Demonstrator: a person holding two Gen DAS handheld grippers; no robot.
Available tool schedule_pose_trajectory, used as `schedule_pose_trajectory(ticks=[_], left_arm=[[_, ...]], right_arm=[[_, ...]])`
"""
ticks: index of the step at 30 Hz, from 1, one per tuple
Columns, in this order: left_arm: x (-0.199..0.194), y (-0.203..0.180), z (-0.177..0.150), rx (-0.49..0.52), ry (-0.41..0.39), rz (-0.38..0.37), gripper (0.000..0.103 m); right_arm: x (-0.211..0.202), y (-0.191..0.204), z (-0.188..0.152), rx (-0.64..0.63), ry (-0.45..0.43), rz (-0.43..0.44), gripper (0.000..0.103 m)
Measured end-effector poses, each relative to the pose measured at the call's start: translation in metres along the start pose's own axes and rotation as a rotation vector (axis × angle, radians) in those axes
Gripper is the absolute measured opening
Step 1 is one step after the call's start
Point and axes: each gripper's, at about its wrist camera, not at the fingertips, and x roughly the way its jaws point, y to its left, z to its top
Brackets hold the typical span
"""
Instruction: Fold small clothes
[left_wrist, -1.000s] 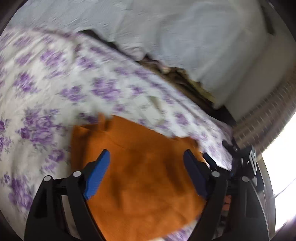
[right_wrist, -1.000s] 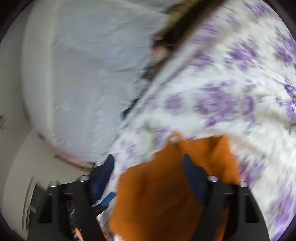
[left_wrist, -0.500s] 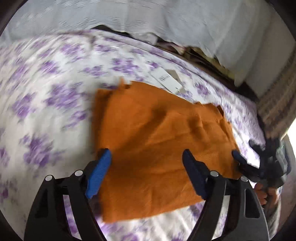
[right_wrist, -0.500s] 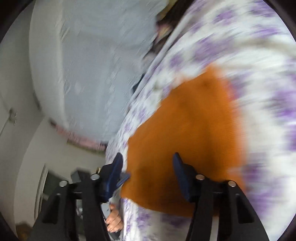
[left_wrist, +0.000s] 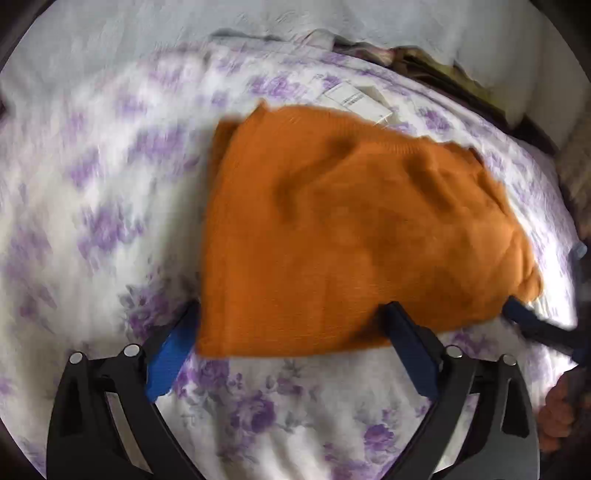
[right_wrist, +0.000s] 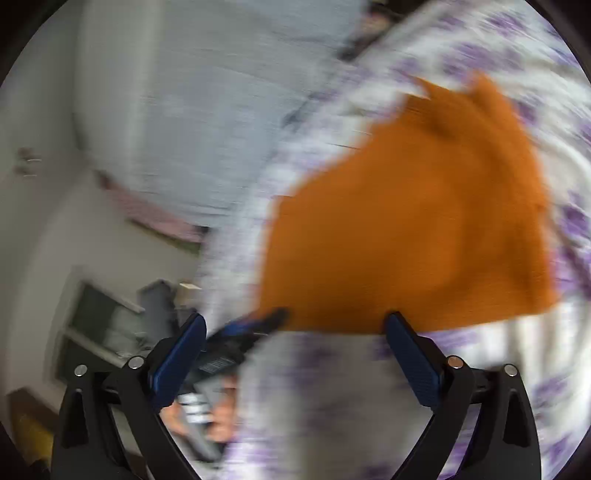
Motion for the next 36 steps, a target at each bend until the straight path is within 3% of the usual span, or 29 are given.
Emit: schedule_pose_trajectory(ticks=[3,7,13,17,20,22,25,26,27,28,29,31,32,36], left_arm=[[-0.034,0.021,0.008,-0.098,-0.094,-0.049,0.095],[-0.045,0.025,0.039,-0.126,-0.113,-0.122,0.095],[0.003,-0.008,0.085,-0.072,-0.065,-0.121,0.095],[0.036,-0.015,0.105,-0.073,-0.025,-0.111,0.095],[0.065,-0.007,0.115,-0.09,-0.021,-0.031,0.095],[0.083,-0.009,0.116,-0.047,-0.006,0.122,0.096],[0.084,-0.019,0.113,0.006,-0.028,0.187,0.099],[0.083,-0.019,0.112,0.006,-0.029,0.186,0.099],[0.082,-0.016,0.111,-0.001,-0.031,0.17,0.099],[0.079,-0.014,0.11,-0.006,-0.035,0.155,0.099],[0.074,-0.012,0.107,-0.007,-0.045,0.137,0.099],[0.066,-0.009,0.102,-0.001,-0.066,0.125,0.098],[0.062,-0.011,0.1,0.007,-0.079,0.122,0.098],[0.054,-0.021,0.099,0.042,-0.124,0.141,0.098]], right_arm=[[-0.024,0.007,0.007,0.047,-0.094,-0.001,0.1],[-0.028,0.034,0.032,-0.018,-0.133,0.115,0.1],[0.033,0.042,0.086,0.068,-0.116,0.193,0.1],[0.083,0.015,0.112,0.171,-0.098,0.216,0.1],[0.1,-0.003,0.128,0.198,-0.118,0.237,0.099],[0.099,-0.007,0.136,0.175,-0.142,0.208,0.096],[0.078,-0.01,0.145,0.077,-0.237,-0.034,0.09],[0.074,-0.014,0.146,0.057,-0.25,-0.098,0.087],[0.071,-0.017,0.146,0.065,-0.249,-0.115,0.079],[0.067,-0.016,0.144,0.074,-0.247,-0.124,0.079],[0.064,-0.012,0.142,0.067,-0.254,-0.146,0.08],[0.062,0.011,0.134,0.008,-0.271,-0.252,0.091],[0.066,0.02,0.132,-0.033,-0.265,-0.249,0.099],[0.101,0.049,0.125,-0.156,-0.132,-0.182,0.099]])
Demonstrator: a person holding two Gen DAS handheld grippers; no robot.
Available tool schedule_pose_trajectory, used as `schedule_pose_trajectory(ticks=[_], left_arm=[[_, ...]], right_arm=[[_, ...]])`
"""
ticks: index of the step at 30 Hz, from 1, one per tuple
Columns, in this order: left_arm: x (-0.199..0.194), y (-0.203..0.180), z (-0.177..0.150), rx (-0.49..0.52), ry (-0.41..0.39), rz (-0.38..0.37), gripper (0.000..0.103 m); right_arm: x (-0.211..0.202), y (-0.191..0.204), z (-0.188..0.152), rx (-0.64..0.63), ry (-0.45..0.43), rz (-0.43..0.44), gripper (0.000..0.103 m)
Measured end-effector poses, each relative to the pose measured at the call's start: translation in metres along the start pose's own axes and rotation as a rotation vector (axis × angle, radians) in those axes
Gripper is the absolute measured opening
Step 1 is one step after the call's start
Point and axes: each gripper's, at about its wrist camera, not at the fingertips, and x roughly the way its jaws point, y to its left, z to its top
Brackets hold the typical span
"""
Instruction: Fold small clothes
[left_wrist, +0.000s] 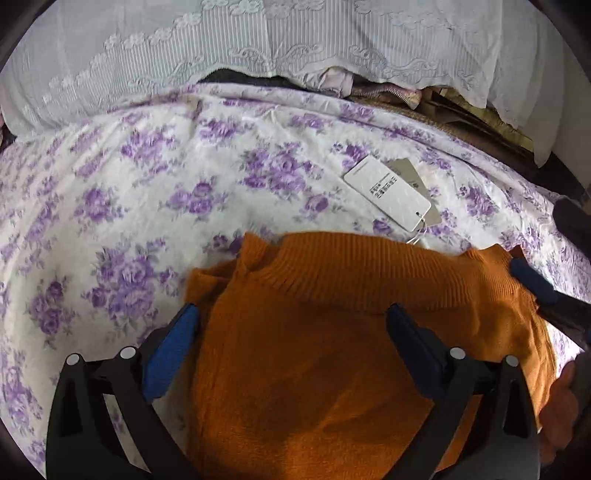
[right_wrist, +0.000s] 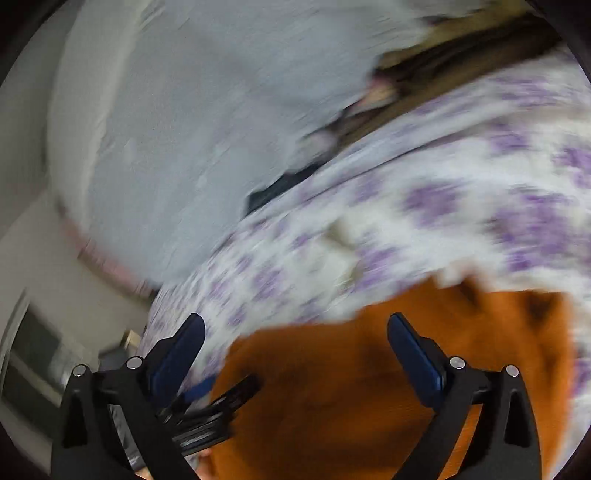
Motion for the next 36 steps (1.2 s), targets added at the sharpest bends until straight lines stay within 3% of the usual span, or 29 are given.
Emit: schedule_pose_trajectory(ticks=[3,5,9,13,16,18,20,22,36], left_arm=[[0.008,0.004,0.001,-0.017,0.02,0.049,0.098],[0.014,0.014,0.001,-0.054,0.038,0.059,0.099],[0.017,0.027,0.001,-0.11,0.051,0.044,0.099],[0.013,0.021,-0.001,-0.071,0.024,0.095,0.099],[0.011,0.017,-0.001,-0.049,0.009,0.118,0.099],[0.011,0.017,0.0,-0.044,0.007,0.122,0.099],[0.011,0.018,0.0,-0.046,0.007,0.121,0.099],[0.011,0.017,0.0,-0.044,0.007,0.12,0.099],[0.006,0.013,-0.002,-0.021,-0.016,0.147,0.099]], right_arm=[[0.022,-0.015,-0.001,-0.014,0.078,-0.09,0.098],[0.016,-0.019,0.002,-0.024,0.053,-0.098,0.097],[-0.012,-0.027,0.01,-0.049,-0.046,-0.327,0.099],[-0.03,-0.03,0.01,0.018,-0.092,-0.243,0.099],[-0.028,-0.01,0.004,-0.059,-0.068,-0.189,0.099],[-0.014,0.0,-0.003,-0.119,-0.02,-0.21,0.099],[0.006,-0.005,-0.01,-0.165,0.048,-0.308,0.099],[0.022,-0.007,-0.014,-0.186,0.089,-0.354,0.1],[0.019,-0.003,-0.019,-0.219,0.071,-0.354,0.1]])
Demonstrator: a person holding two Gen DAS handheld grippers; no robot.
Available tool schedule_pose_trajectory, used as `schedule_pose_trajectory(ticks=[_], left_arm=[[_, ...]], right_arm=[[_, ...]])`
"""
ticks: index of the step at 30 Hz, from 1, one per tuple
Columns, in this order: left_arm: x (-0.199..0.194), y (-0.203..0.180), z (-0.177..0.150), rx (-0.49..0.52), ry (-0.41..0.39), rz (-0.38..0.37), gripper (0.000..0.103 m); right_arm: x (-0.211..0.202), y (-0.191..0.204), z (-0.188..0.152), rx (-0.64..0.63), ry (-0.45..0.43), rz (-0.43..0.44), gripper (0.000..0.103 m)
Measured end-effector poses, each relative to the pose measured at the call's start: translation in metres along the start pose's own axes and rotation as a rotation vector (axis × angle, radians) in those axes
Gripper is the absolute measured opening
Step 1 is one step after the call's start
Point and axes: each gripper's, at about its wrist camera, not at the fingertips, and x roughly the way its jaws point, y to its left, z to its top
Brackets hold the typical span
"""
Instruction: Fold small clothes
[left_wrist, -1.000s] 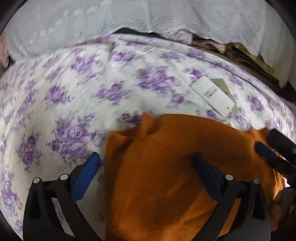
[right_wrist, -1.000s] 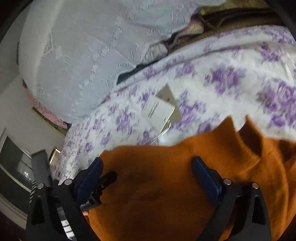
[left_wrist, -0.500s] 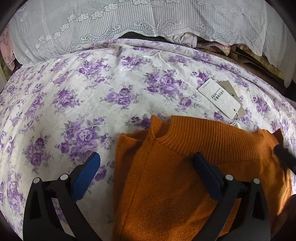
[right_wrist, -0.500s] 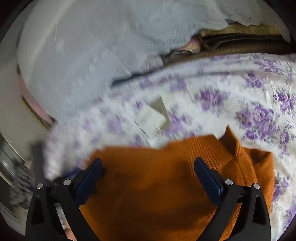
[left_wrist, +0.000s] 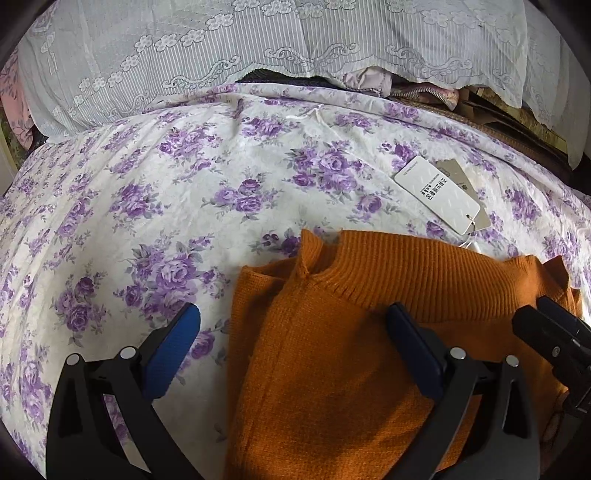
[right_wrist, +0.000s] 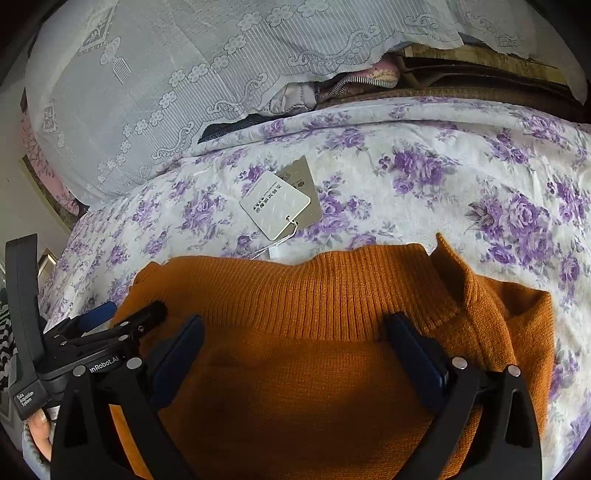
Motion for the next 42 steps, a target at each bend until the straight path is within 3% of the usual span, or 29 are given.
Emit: schedule_pose_trajectory(ticks=[6,13,17,20,24,28,30,33,35,37,40,42], left_arm=[[-0.01,0.002,-0.005,-0.001,-0.031,0.01,0.099],[-0.049,0.011,-0.031,0.021,-0.085,-0.001,0.098],[-0.046,0.014,-0.044,0.039,-0.04,0.049,0.099],[-0.037,0.015,-0.049,0.043,0.01,0.05,0.099],[-0.056,0.022,-0.059,0.021,-0.014,0.046,0.098],[-0.082,0.016,-0.068,0.0,-0.016,-0.058,0.098],[-0.094,0.001,-0.074,0.037,-0.029,-0.1,0.098],[-0.093,-0.029,-0.084,0.16,-0.044,-0.009,0.098],[-0.075,-0.049,-0.096,0.252,-0.006,0.064,0.099],[-0.075,-0.052,-0.097,0.27,-0.027,0.089,0.099],[-0.084,-0.045,-0.093,0.247,-0.023,0.052,0.098],[-0.097,-0.035,-0.081,0.193,-0.033,-0.026,0.098]], right_arm=[[-0.012,-0.004,-0.005,0.029,-0.043,0.018,0.1],[-0.048,0.033,-0.033,-0.177,-0.074,-0.191,0.1],[-0.054,0.038,-0.059,-0.285,-0.041,-0.322,0.1],[-0.056,0.024,-0.066,-0.229,-0.008,-0.276,0.1],[-0.076,0.027,-0.079,-0.235,-0.066,-0.344,0.1],[-0.098,0.029,-0.086,-0.209,-0.138,-0.376,0.1],[-0.103,0.029,-0.094,-0.218,-0.124,-0.36,0.1],[-0.105,0.031,-0.107,-0.242,-0.083,-0.374,0.1],[-0.103,0.031,-0.111,-0.255,-0.058,-0.385,0.1],[-0.094,0.03,-0.112,-0.267,-0.007,-0.391,0.1],[-0.087,0.029,-0.111,-0.266,0.027,-0.395,0.1],[-0.086,0.03,-0.113,-0.261,0.027,-0.391,0.1]])
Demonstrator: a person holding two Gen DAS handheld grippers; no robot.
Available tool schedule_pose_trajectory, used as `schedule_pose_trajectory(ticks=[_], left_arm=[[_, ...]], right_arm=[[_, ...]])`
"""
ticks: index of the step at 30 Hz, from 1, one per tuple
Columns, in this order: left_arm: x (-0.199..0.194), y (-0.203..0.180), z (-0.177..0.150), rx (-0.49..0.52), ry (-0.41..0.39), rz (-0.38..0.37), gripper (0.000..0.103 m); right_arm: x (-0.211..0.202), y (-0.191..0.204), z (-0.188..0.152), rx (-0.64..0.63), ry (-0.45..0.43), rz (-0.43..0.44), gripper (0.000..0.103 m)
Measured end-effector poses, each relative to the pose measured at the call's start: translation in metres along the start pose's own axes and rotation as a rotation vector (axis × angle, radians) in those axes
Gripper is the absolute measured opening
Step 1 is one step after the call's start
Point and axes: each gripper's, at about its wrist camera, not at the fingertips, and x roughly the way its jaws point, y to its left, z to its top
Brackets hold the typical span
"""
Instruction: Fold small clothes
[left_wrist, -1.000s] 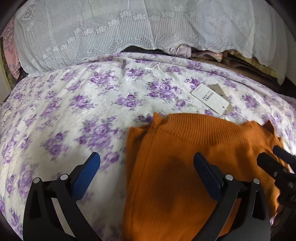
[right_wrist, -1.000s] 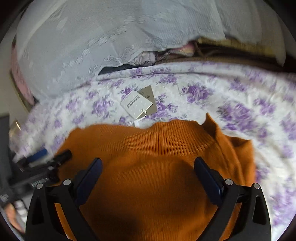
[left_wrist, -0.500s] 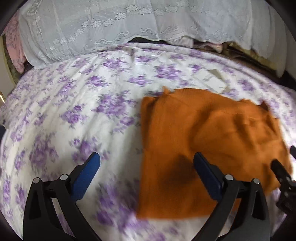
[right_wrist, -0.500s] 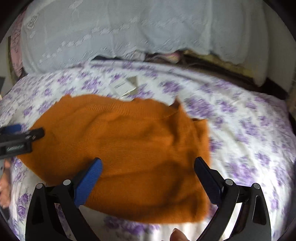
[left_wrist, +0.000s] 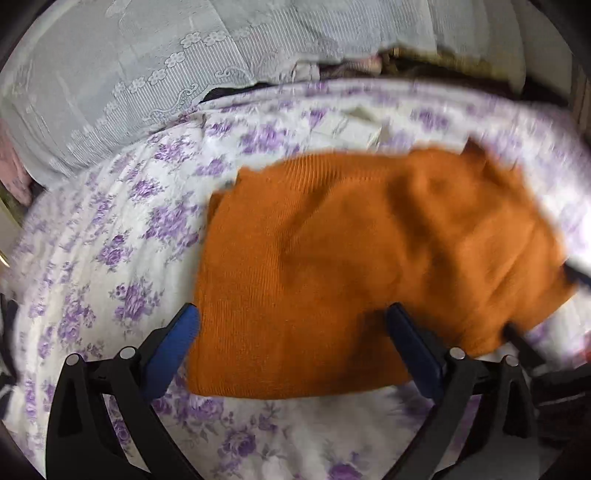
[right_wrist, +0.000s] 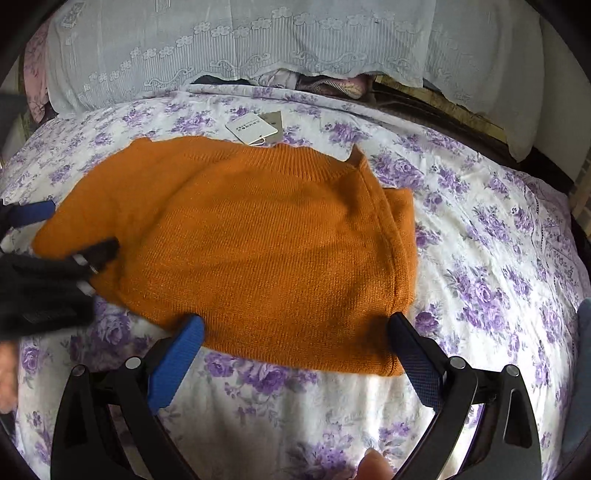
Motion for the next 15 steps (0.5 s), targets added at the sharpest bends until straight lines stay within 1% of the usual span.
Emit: schedule_pose_trajectory(ticks=[2,3,4,6,8,9,10,11,13,15], left_arm=[[-0.009,0.007,0.013,-0.053,-0.039,-0.035,0.098],[-0.009,0.006,0.023,-0.055,-0.048,-0.036,0.098],[-0.005,0.004,0.03,-0.043,-0.039,-0.035,0.098],[0.018,-0.005,0.043,-0.02,0.017,-0.038,0.098],[0.042,-0.014,0.046,0.001,0.078,-0.044,0.098],[0.061,-0.022,0.044,0.029,0.124,-0.03,0.099],[0.067,-0.025,0.043,0.027,0.118,-0.024,0.099],[0.066,-0.023,0.043,0.007,0.095,-0.025,0.099],[0.061,-0.023,0.05,0.004,0.105,-0.031,0.099],[0.051,-0.023,0.061,0.009,0.06,-0.028,0.099]], right_arm=[[0.001,-0.001,-0.001,0.008,0.005,0.009,0.1],[0.001,-0.001,-0.001,0.011,0.007,0.013,0.1],[0.002,-0.002,-0.001,0.013,0.008,0.016,0.1],[0.002,-0.002,-0.001,0.014,0.009,0.02,0.1],[0.002,-0.003,-0.001,0.018,0.011,0.024,0.1],[0.003,-0.003,-0.001,0.019,0.012,0.026,0.1],[0.004,-0.004,-0.001,0.022,0.014,0.032,0.1],[0.004,-0.005,0.0,0.026,0.016,0.037,0.1],[0.005,-0.004,-0.001,0.028,0.018,0.04,0.1],[0.005,-0.003,-0.001,0.025,0.019,0.037,0.1]])
